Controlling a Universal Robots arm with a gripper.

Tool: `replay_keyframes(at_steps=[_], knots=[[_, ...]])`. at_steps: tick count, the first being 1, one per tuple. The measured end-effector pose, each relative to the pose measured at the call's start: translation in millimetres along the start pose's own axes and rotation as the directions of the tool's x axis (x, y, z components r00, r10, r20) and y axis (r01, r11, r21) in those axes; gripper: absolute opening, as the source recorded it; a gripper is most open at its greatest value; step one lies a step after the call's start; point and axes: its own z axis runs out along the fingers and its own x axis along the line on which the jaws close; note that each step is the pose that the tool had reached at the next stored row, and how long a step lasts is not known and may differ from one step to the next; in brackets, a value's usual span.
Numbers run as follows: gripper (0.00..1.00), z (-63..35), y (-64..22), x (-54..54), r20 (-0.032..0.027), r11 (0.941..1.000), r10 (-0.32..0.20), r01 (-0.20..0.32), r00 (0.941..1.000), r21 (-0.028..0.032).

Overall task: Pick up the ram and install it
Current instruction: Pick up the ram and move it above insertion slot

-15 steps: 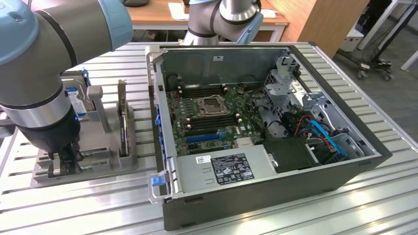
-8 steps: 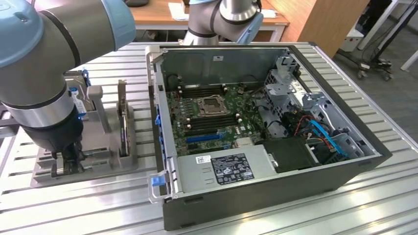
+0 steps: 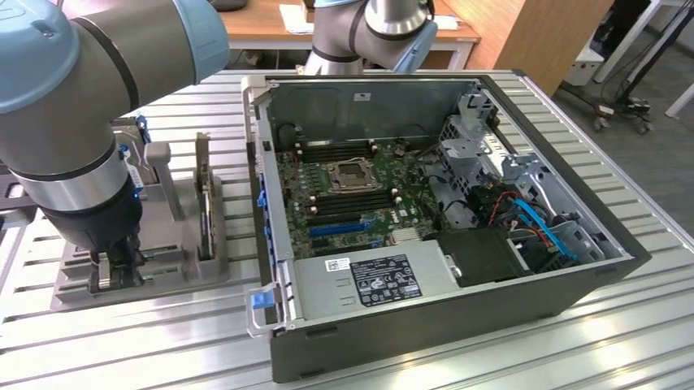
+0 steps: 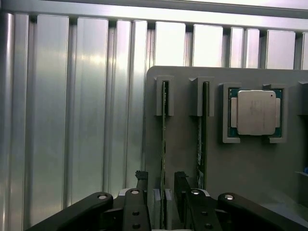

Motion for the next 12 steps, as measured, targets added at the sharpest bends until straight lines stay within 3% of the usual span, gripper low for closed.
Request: replay_keyframes(at_steps=[12], knots=[[0.35,7.3,-0.3,0.2,0.0001,1.0000,0.000,0.000,1.0000,0.0001]])
